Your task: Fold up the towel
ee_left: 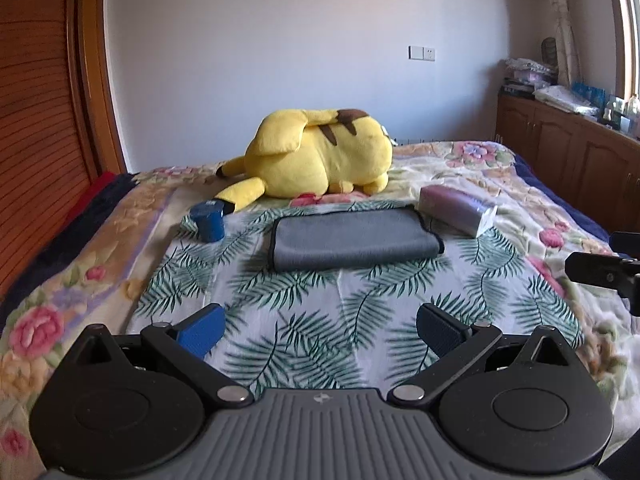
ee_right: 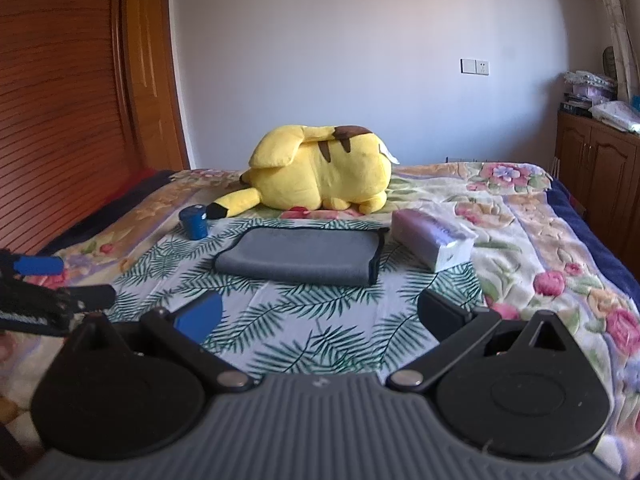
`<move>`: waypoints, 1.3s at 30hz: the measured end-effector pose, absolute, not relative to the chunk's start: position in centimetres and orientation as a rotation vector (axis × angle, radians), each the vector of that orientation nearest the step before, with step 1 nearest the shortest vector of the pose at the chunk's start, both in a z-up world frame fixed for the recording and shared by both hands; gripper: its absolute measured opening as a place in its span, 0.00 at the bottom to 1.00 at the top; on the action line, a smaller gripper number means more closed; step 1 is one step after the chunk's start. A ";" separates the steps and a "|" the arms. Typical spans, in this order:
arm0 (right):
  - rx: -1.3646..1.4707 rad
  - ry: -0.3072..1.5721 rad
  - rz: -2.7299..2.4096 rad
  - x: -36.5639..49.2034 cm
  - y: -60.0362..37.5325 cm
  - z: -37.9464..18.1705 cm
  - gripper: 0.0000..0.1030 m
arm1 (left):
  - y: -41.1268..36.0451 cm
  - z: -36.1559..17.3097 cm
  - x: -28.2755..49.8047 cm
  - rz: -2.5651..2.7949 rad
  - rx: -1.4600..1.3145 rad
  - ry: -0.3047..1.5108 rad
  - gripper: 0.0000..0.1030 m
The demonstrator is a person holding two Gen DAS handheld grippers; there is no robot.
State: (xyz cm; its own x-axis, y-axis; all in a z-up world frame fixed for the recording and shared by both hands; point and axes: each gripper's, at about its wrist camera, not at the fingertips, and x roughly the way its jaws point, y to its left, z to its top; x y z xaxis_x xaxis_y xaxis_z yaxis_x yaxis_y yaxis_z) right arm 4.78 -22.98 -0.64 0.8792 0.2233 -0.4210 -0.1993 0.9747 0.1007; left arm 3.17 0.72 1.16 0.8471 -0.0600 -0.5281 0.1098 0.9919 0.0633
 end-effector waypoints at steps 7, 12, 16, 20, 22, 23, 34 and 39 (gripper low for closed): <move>0.045 0.433 0.222 3.3 -22.1 -1.8 1.00 | 0.9 -0.7 2.4 -0.085 0.087 0.577 1.00; 0.049 0.443 0.218 3.3 -22.0 -3.2 1.00 | 0.6 -2.1 2.5 -0.089 0.067 0.598 1.00; 0.046 0.458 0.220 3.4 -22.0 -4.2 1.00 | -0.1 -3.0 2.5 -0.089 0.072 0.603 1.00; 0.037 0.472 0.211 3.8 -21.8 -5.2 1.00 | -0.4 -3.7 2.8 -0.091 0.080 0.606 1.00; 0.040 0.475 0.209 3.9 -21.8 -5.6 1.00 | -0.4 -4.0 2.9 -0.091 0.082 0.607 1.00; 0.040 0.476 0.208 3.9 -21.8 -5.8 1.00 | -0.4 -4.2 3.0 -0.091 0.082 0.609 1.00; 0.044 0.472 0.216 4.4 -21.5 -6.4 1.00 | 0.5 -3.9 2.6 -0.056 0.092 0.552 1.00; 0.054 0.463 0.220 4.5 -21.6 -6.3 1.00 | 0.6 -3.4 2.1 -0.060 0.087 0.533 1.00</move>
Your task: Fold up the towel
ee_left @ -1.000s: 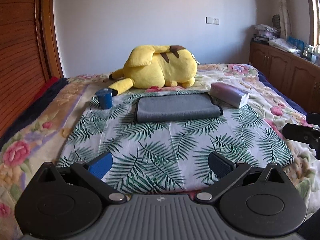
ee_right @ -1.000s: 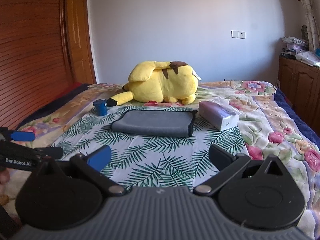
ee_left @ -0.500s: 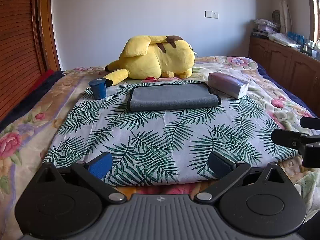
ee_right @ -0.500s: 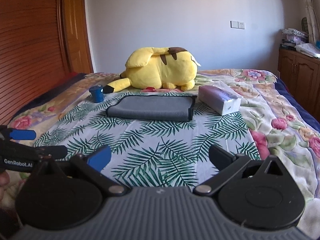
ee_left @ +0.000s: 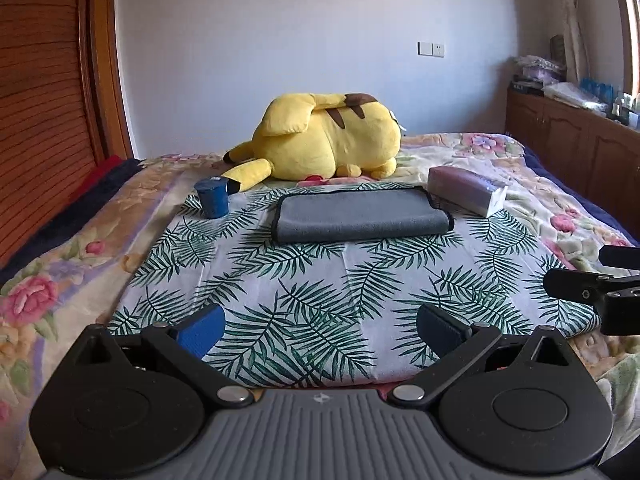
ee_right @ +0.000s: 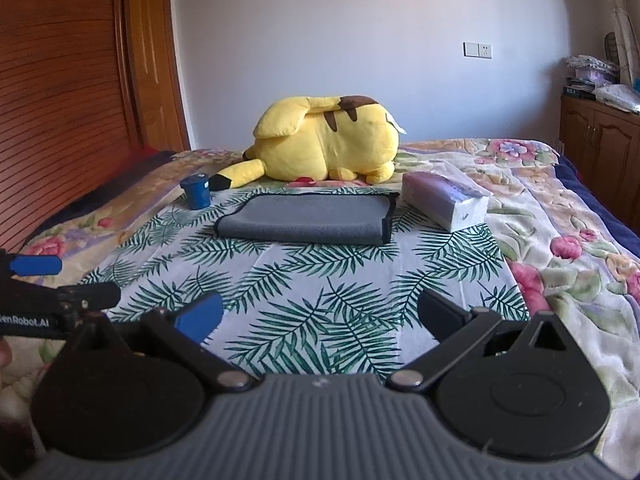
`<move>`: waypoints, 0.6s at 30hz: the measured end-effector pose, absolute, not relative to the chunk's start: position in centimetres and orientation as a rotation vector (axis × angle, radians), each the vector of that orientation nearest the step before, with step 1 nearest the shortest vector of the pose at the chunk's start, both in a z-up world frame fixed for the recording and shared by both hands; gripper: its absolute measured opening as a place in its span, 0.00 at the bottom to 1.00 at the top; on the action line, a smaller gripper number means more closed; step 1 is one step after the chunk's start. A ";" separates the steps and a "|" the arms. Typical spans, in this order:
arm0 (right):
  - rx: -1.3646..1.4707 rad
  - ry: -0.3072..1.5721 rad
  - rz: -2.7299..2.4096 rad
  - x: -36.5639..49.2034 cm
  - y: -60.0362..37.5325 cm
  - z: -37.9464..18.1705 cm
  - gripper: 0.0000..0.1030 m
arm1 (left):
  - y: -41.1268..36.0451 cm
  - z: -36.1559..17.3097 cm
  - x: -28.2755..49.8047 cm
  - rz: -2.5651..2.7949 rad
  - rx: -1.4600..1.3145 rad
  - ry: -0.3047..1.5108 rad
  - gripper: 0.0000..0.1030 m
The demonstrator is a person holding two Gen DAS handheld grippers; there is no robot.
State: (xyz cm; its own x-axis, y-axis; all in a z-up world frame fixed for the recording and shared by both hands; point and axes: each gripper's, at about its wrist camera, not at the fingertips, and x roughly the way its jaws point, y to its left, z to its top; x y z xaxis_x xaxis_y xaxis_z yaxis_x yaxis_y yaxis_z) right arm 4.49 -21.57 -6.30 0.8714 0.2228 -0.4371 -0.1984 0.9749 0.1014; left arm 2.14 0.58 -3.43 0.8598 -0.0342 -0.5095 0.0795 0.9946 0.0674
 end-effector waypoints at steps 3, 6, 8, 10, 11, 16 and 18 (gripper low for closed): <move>0.055 0.458 0.217 4.5 -21.6 -6.2 1.00 | 0.7 -3.1 1.8 -0.055 0.086 0.514 1.00; 0.056 0.443 0.213 4.3 -21.7 -6.2 1.00 | 0.7 -2.9 1.7 -0.048 0.093 0.493 1.00; 0.054 0.425 0.209 4.2 -21.7 -6.0 1.00 | 0.7 -2.7 1.5 -0.044 0.100 0.481 1.00; 0.053 0.408 0.208 4.0 -21.9 -5.9 1.00 | 0.7 -2.6 1.4 -0.045 0.105 0.472 1.00; 0.054 0.401 0.206 4.0 -21.9 -5.8 1.00 | 0.6 -2.6 1.4 -0.045 0.108 0.468 1.00; 0.063 0.379 0.199 3.8 -22.2 -5.6 1.00 | 0.6 -2.0 0.8 -0.045 0.118 0.437 1.00; 0.066 0.370 0.197 3.7 -22.4 -5.5 1.00 | 0.6 -1.8 0.6 -0.044 0.119 0.424 1.00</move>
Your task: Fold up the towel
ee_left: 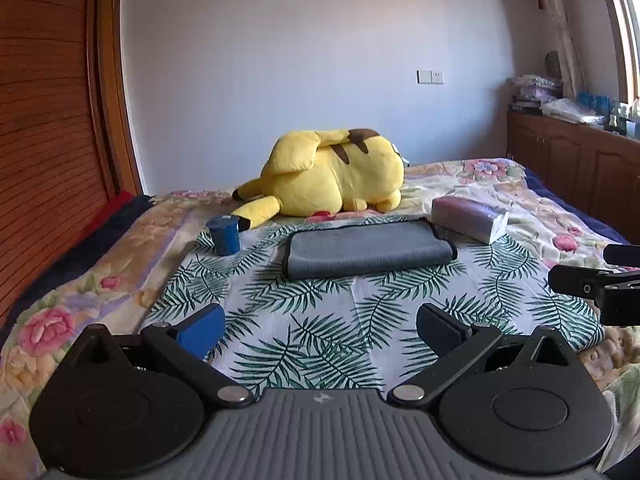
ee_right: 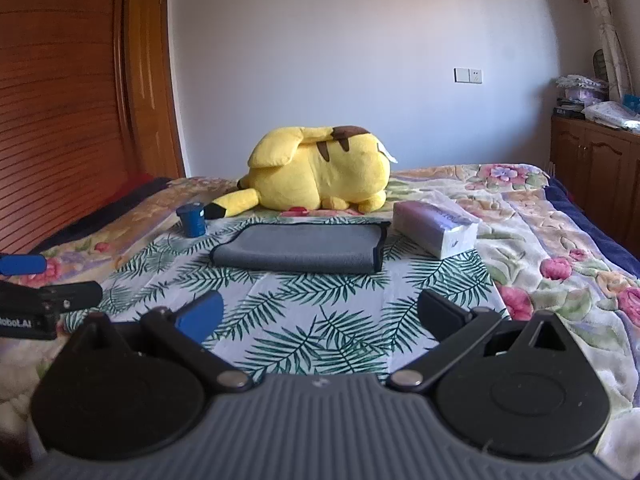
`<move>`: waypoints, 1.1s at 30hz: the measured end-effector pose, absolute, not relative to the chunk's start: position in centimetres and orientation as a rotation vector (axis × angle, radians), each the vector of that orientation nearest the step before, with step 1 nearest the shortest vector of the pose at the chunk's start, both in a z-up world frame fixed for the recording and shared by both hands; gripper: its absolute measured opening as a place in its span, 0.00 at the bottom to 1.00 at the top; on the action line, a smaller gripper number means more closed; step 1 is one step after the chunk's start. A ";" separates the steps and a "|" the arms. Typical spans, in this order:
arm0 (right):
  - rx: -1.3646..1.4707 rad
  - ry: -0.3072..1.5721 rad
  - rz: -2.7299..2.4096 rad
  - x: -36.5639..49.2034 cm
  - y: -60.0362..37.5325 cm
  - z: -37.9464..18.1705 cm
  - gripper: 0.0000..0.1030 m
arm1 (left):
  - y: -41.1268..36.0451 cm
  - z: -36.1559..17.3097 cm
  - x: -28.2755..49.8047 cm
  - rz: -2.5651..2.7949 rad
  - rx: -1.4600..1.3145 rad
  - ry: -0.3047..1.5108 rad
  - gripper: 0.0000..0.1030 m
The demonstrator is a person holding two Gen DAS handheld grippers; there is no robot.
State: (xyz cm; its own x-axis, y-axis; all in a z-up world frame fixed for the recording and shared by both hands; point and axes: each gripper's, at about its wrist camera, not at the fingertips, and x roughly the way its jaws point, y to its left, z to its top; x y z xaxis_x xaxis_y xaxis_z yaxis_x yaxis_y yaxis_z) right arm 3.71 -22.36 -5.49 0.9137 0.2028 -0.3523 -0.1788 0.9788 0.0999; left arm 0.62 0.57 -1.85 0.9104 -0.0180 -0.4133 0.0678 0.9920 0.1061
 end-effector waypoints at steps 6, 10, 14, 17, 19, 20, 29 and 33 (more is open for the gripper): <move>0.072 0.340 0.191 3.4 -22.6 -5.3 1.00 | 0.6 -1.4 0.4 -0.046 0.115 0.399 1.00; 0.074 0.323 0.188 3.2 -22.8 -5.2 1.00 | 0.6 -1.2 0.4 -0.046 0.114 0.386 1.00; 0.079 0.311 0.183 3.1 -23.1 -5.1 1.00 | 0.5 -1.0 0.3 -0.046 0.112 0.367 1.00; 0.084 0.298 0.179 3.0 -23.3 -5.0 1.00 | 0.5 -0.7 0.0 -0.045 0.107 0.347 1.00; 0.086 0.288 0.176 2.8 -23.4 -4.9 1.00 | 0.6 -0.6 -0.1 -0.043 0.100 0.336 1.00; 0.086 0.282 0.174 2.7 -23.4 -4.8 1.00 | 0.7 -0.5 -0.1 -0.040 0.097 0.332 1.00; 0.086 0.246 0.150 2.3 -23.6 -4.6 0.99 | 0.8 -0.3 -0.3 -0.032 0.098 0.317 1.00; 0.088 0.246 0.146 2.4 -23.6 -4.6 0.99 | 0.9 -0.3 -0.3 -0.031 0.099 0.318 1.00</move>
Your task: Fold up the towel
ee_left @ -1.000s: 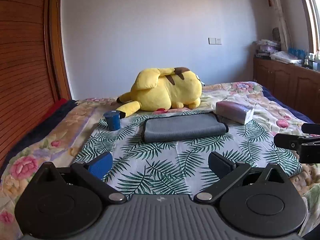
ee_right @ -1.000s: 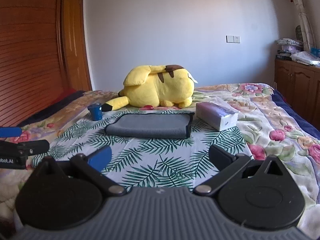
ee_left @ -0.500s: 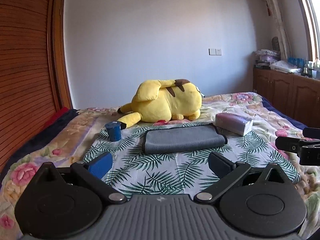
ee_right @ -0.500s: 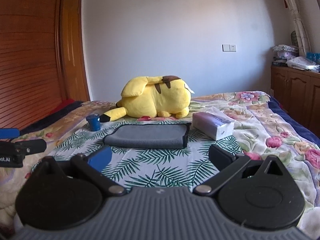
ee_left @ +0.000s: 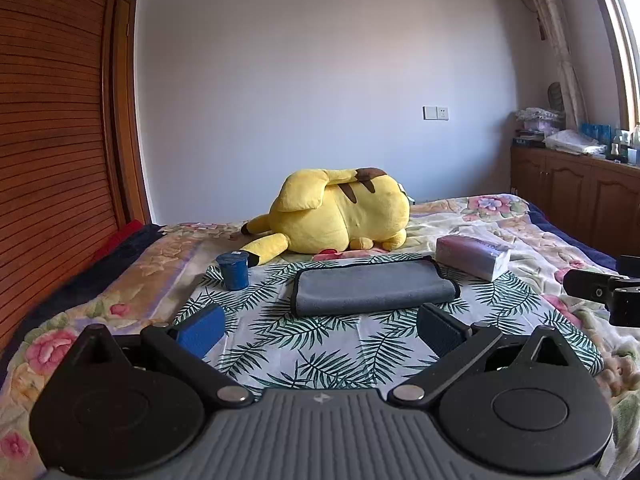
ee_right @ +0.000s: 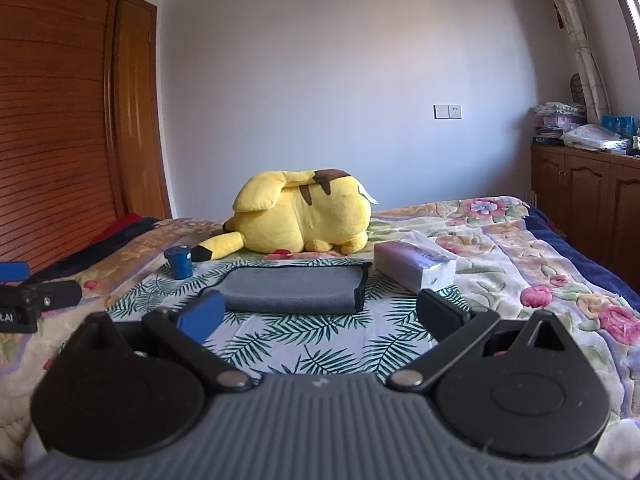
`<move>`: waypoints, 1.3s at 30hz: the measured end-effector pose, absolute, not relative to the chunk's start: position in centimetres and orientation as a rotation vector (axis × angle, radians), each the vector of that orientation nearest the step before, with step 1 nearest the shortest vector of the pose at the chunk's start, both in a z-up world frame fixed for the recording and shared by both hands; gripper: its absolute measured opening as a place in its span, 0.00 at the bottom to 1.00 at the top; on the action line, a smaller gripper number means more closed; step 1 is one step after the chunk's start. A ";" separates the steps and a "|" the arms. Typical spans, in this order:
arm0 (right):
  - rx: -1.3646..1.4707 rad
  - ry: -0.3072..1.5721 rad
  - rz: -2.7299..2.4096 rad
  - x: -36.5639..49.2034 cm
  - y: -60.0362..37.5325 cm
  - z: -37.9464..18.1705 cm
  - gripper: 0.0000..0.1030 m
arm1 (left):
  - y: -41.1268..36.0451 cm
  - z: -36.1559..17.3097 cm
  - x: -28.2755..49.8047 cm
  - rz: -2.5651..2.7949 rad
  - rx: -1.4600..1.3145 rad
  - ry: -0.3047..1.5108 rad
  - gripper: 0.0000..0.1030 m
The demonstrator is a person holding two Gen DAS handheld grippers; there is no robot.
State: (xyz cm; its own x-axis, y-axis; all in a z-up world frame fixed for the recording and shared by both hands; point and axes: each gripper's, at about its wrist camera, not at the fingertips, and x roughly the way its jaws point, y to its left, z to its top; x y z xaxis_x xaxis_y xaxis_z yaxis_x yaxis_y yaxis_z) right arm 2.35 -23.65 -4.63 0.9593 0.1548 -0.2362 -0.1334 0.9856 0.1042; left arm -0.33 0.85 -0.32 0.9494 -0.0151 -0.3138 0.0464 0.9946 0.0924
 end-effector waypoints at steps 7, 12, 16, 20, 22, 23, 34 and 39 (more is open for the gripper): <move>0.082 0.247 0.148 2.3 -23.6 -4.7 0.99 | 0.9 -0.4 -0.3 -0.031 0.104 0.320 1.00; 0.082 0.248 0.148 2.2 -23.6 -4.7 0.99 | 0.9 -0.4 -0.3 -0.031 0.103 0.320 1.00; 0.082 0.248 0.148 2.2 -23.6 -4.6 0.99 | 0.9 -0.4 -0.3 -0.031 0.103 0.320 1.00; 0.081 0.248 0.149 2.3 -23.6 -4.7 0.99 | 0.9 -0.5 -0.3 -0.031 0.103 0.320 1.00; 0.081 0.249 0.149 2.3 -23.6 -4.7 0.99 | 0.9 -0.5 -0.4 -0.031 0.104 0.321 1.00; 0.081 0.248 0.149 2.3 -23.6 -4.7 0.99 | 0.9 -0.5 -0.3 -0.031 0.103 0.321 1.00; 0.082 0.249 0.149 2.2 -23.5 -4.7 0.99 | 0.8 -0.9 -0.4 -0.031 0.105 0.325 1.00; 0.081 0.249 0.149 2.2 -23.5 -4.6 0.99 | 0.7 -1.1 -0.5 -0.033 0.110 0.325 1.00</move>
State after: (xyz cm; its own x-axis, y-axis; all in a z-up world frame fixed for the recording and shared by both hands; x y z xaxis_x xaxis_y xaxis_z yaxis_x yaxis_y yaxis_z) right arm 2.22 -23.52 -4.65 0.9581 0.1572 -0.2393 -0.1371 0.9857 0.0983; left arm -0.49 0.75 -1.11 0.9473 -0.0147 -0.3200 0.0502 0.9934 0.1029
